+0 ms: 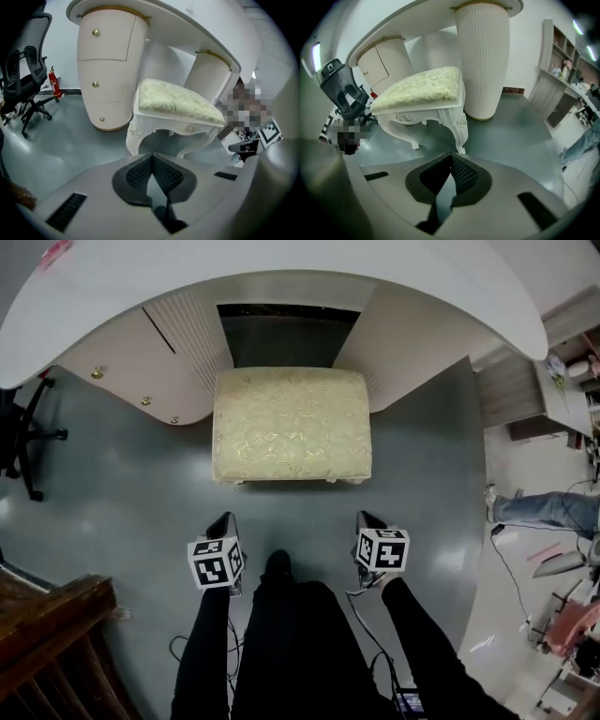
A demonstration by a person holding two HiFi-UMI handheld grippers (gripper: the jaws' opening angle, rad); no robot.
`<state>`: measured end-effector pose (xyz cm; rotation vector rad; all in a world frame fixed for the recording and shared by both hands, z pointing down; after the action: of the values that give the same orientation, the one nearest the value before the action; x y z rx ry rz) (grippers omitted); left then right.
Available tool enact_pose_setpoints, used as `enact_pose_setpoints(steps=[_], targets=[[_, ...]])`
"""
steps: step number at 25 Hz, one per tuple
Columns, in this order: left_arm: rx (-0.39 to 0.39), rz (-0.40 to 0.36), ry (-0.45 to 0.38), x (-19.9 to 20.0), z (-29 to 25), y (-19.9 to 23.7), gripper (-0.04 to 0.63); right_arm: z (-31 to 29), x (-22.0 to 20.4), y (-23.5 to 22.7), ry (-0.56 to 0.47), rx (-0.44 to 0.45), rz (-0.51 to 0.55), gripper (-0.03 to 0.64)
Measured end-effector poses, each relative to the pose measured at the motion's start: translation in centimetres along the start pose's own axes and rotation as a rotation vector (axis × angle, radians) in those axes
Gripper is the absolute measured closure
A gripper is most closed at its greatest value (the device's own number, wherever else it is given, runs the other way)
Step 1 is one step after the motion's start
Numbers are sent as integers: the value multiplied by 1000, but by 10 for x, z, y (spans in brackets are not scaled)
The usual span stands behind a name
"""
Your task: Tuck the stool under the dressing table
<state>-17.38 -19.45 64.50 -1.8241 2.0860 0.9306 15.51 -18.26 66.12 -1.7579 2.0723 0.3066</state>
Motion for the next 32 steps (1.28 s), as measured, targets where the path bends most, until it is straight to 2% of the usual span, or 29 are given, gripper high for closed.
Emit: enact_pose_setpoints(steps=[12, 16, 26, 32], targets=[[51, 23, 28, -43, -136, 62, 588, -141, -16, -23, -34, 40, 43, 612], [55, 26, 21, -49, -165, 77, 588, -175, -19, -23, -39, 57, 51, 611], [33, -15, 6, -50, -190, 81, 588, -189, -7, -12, -107, 73, 87, 612], [13, -2, 24, -46, -195, 80, 588, -183, 4, -7, -83, 117, 5, 612]])
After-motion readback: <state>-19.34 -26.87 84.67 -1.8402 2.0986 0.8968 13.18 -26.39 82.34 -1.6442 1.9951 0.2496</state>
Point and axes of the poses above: the fingertips, and each gripper's own axes: z backward along the fingers, y to its left, x out of its top, the point moved 1 cm from there along z, backward along the fingers, and after that the axes turned 5 degrees about z, right-handed, at the moved point
